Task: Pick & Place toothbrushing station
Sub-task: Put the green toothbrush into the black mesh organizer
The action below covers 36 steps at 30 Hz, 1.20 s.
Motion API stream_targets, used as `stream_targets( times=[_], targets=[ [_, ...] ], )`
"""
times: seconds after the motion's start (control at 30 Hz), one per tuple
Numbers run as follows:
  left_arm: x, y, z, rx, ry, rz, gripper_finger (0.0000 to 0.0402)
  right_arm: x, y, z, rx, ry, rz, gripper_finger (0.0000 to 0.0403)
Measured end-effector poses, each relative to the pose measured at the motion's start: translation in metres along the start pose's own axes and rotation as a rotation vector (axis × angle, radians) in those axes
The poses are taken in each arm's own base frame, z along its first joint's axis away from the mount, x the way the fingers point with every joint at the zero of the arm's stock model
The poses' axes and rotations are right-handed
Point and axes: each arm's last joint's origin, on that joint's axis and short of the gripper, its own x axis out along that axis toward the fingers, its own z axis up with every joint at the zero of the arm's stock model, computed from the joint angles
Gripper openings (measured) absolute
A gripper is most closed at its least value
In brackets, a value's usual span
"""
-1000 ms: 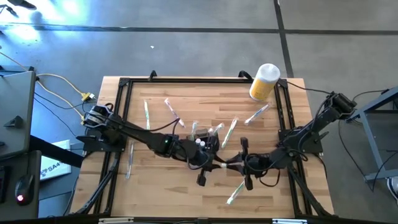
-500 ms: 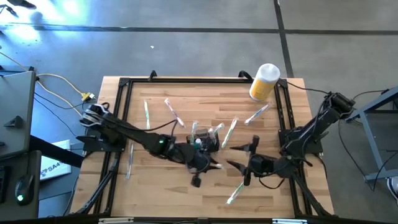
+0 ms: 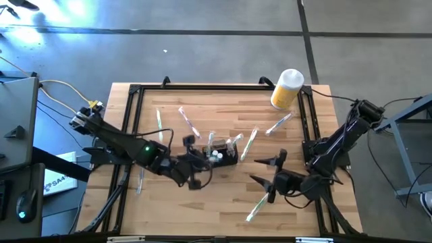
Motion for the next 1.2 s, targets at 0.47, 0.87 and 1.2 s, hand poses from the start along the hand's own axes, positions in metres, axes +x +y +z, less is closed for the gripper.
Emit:
stream_targets(
  times=[0.47,0.87,1.2],
  targets=[
    [0.015,0.033,-0.021,-0.055,0.05,0.173,0.001,0.007,-0.001,-0.01,0.056,0.058,0.056,0.0263],
    [0.025,0.066,-0.069,-0.259,-0.136,-0.006,0.001,0.008,-0.001,-0.012,0.044,0.069,0.06,0.0263],
    [0.026,0.067,-0.071,-0.259,-0.133,-0.014,0.001,0.021,-0.007,-0.015,0.056,0.086,0.103,0.0263]
  ],
)
